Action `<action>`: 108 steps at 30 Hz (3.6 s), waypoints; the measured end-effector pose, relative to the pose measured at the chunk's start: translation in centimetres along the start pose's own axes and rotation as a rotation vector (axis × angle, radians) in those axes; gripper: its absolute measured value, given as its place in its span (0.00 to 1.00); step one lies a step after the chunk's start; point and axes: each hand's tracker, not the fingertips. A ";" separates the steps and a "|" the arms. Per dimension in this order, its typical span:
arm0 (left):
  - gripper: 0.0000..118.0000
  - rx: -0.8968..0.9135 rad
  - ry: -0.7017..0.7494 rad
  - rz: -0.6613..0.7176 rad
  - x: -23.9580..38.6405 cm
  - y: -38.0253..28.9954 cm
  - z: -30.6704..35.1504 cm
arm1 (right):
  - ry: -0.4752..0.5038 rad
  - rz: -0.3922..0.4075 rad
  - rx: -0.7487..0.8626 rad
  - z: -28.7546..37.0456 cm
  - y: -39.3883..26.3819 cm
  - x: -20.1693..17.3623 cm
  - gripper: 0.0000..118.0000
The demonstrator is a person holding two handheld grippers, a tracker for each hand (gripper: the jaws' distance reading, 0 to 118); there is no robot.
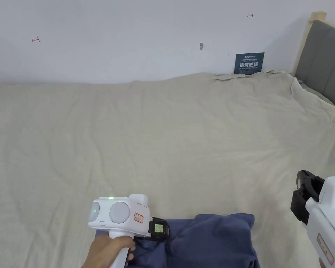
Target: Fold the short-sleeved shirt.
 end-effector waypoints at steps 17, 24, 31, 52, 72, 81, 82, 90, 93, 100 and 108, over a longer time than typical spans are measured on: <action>0.98 0.421 0.145 -0.063 -4.5 -2.3 10.7 | 0.030 0.012 0.019 0.0 1.0 -1.0 0.01; 0.06 0.512 0.244 0.000 -7.9 -5.2 9.9 | 0.044 0.008 0.015 -0.3 1.0 -1.6 0.01; 0.00 0.405 0.213 0.045 -9.1 -6.5 6.3 | 0.051 -0.001 0.000 -0.4 0.7 -1.6 0.01; 0.00 0.213 0.121 -0.310 0.2 -8.9 -2.5 | 0.003 -0.020 -0.033 0.0 0.0 0.2 0.01; 0.00 0.374 -0.041 -0.231 2.4 -5.8 3.7 | -0.014 -0.024 -0.031 0.5 0.1 1.1 0.01; 0.00 0.418 -0.091 -0.018 -7.5 -2.4 10.1 | -0.003 -0.020 -0.019 0.2 0.6 0.6 0.01; 0.00 0.413 -0.082 -0.001 -8.5 -2.5 10.1 | -0.001 -0.019 -0.021 0.2 0.6 0.5 0.01; 0.00 0.244 -0.144 0.227 -15.7 -3.9 6.3 | 0.008 -0.010 -0.040 0.0 0.3 0.2 0.01; 0.09 0.166 -0.207 0.317 -17.2 -4.3 4.7 | 0.007 -0.004 -0.047 0.1 0.3 0.4 0.01; 0.64 0.140 -0.254 0.344 -18.6 -4.9 1.9 | 0.008 -0.004 -0.069 -0.5 -0.1 0.1 0.01; 0.71 0.133 -0.269 0.360 -18.8 -4.6 1.8 | -0.002 -0.002 -0.073 -0.3 -0.3 0.2 0.01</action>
